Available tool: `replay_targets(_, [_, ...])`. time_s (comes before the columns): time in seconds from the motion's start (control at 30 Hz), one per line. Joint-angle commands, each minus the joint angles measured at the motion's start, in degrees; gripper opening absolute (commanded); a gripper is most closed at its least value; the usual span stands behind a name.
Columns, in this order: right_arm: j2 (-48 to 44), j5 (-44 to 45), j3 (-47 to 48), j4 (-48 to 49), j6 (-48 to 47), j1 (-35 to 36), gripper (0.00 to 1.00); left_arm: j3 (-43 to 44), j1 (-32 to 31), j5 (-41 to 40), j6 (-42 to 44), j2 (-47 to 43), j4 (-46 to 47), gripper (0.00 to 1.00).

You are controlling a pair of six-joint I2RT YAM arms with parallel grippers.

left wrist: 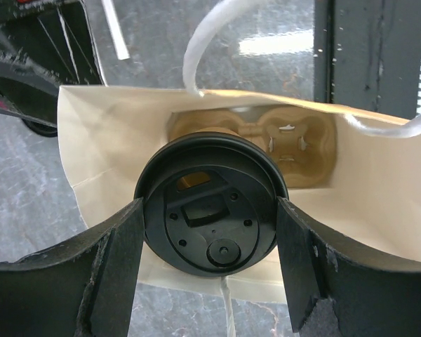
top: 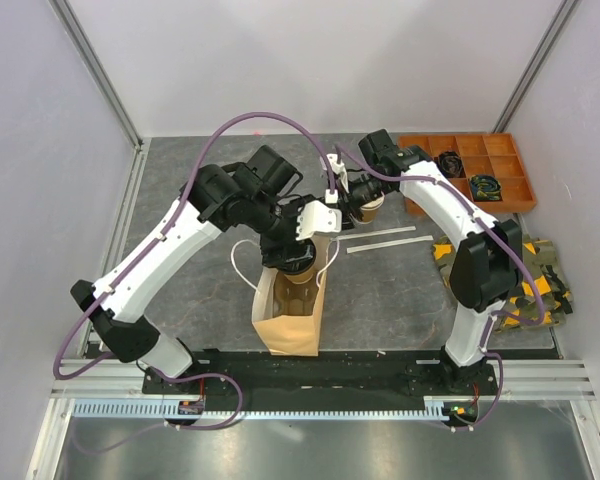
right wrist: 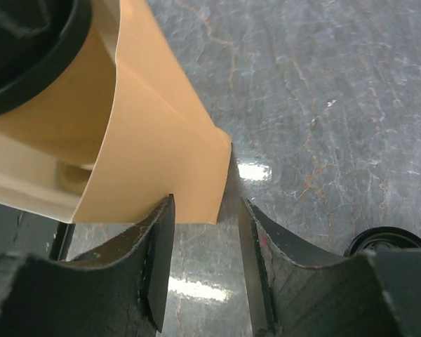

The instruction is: Pack the takeout coffee

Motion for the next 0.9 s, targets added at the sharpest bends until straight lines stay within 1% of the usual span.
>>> replay_targets(0.0, [-2.65,-2.03,0.04,-11.06,-19.91,0.53,0.51,-1.38,-1.68,-0.09,-0.92,-2.05,-3.3,0.38])
replay_targets(0.03, [-2.31,-0.54,0.65,-10.64,-18.45,0.53,0.55,-1.29,-1.86,0.0,-1.19,-1.96,-3.12,0.38])
replay_targets(0.07, [-1.69,0.25,1.87,-9.33,-13.74,0.36,0.64,-1.03,-1.95,-0.09,-1.45,-1.79,-2.77,0.38])
replay_targets(0.1, [-0.64,0.96,3.45,-7.49,-8.04,-0.69,0.69,-0.77,-1.95,-0.26,-2.15,-1.79,-2.25,0.38])
replay_targets(0.13, [1.89,1.23,7.91,-4.86,2.72,-1.83,0.73,-0.16,-1.86,-0.87,-2.59,-1.79,-1.9,0.38])
replay_targets(0.17, [3.22,0.79,10.56,-4.22,7.36,-2.8,0.8,0.28,-1.86,-0.97,-2.86,-1.79,-1.89,0.38])
replay_targets(0.2, [4.28,0.96,14.94,-2.48,12.27,-5.07,0.83,0.55,-1.86,-1.23,-3.29,-1.96,-1.89,0.37])
replay_targets(0.23, [5.07,1.4,16.37,-1.24,23.55,-5.96,0.87,0.81,-1.86,-1.49,-3.65,-2.4,-1.72,0.37])
replay_targets(0.27, [4.73,3.58,17.17,-0.01,27.92,-6.49,0.92,0.82,-1.86,-1.58,-3.91,-2.75,-1.54,0.37])
replay_targets(0.3, [3.77,4.47,16.92,1.66,31.88,-7.37,0.94,0.47,-1.86,-1.5,-4.09,-3.36,-1.63,0.37])
replay_targets(0.33, [0.72,5.44,16.05,2.72,34.62,-7.46,0.95,0.12,-1.86,-1.58,-4.26,-3.8,-1.37,0.37])
replay_targets(0.37, [-1.32,7.36,14.56,4.47,42.48,-7.55,0.98,-0.24,-1.95,-1.58,-4.44,-4.24,-1.19,0.37])
replay_targets(0.4, [-3.51,12.52,10.8,8.92,47.78,-7.47,0.98,-0.59,-1.86,-1.58,-4.53,-5.2,-1.02,0.37])
replay_targets(0.43, [-7.27,15.09,9.46,9.58,51.92,-7.64,0.98,-1.72,-1.86,-1.76,-4.53,-5.65,-0.32,0.37])
replay_targets(0.47, [-8.7,16.6,8.57,9.23,58.58,-7.47,0.98,-2.34,-1.77,-2.2,-4.79,-6.35,0.21,0.37])
replay_targets(0.57, [-12.58,21.87,7.42,3.71,64.69,-6.85,0.98,-5.77,-1.77,-3.69,-6.1,-8.99,2.84,0.36])
replay_targets(0.6, [-14.07,23.71,6.9,-0.22,65.84,-6.85,0.98,-7.43,-1.69,-4.04,-8.03,-9.69,3.55,0.36])
replay_targets(0.63, [-14.95,24.16,6.29,-1.91,66.55,-6.85,0.98,-8.23,-1.68,-3.87,-8.74,-10.91,4.17,0.36])
replay_targets(0.67, [-16.18,25.04,5.58,-3.41,65.6,-5.81,0.98,-9.02,-1.68,-3.61,-9.79,-11.53,5.3,0.36])
replay_targets(0.7, [-19.84,28.01,3.58,-4.82,64.45,-4.75,0.98,-10.77,-1.68,-3.61,-10.41,-12.32,6.01,0.36])
replay_targets(0.73, [-21.88,28.56,2.08,-4.83,64.1,-3.7,0.98,-11.57,-1.6,-3.87,-10.85,-13.55,6.71,0.36])
replay_targets(0.77, [-23.82,28.13,0.15,-4.74,63.74,-2.03,0.98,-12.36,-1.6,-3.78,-11.29,-14.17,7.85,0.36])
replay_targets(0.8, [-27.23,28.12,-3.79,-4.48,64.61,-0.71,0.98,-13.5,-1.68,-4.04,-11.38,-14.61,8.21,0.36])
replay_targets(0.83, [-28.66,34.3,-5.22,-4.74,65.75,1.22,0.98,-13.77,-1.68,-4.22,-11.65,-15.4,8.65,0.36])
replay_targets(0.87, [-29.63,36.97,-6.36,-5.09,66.28,5.5,0.98,-13.95,-1.68,-4.48,-12.26,-15.76,9.09,0.36])
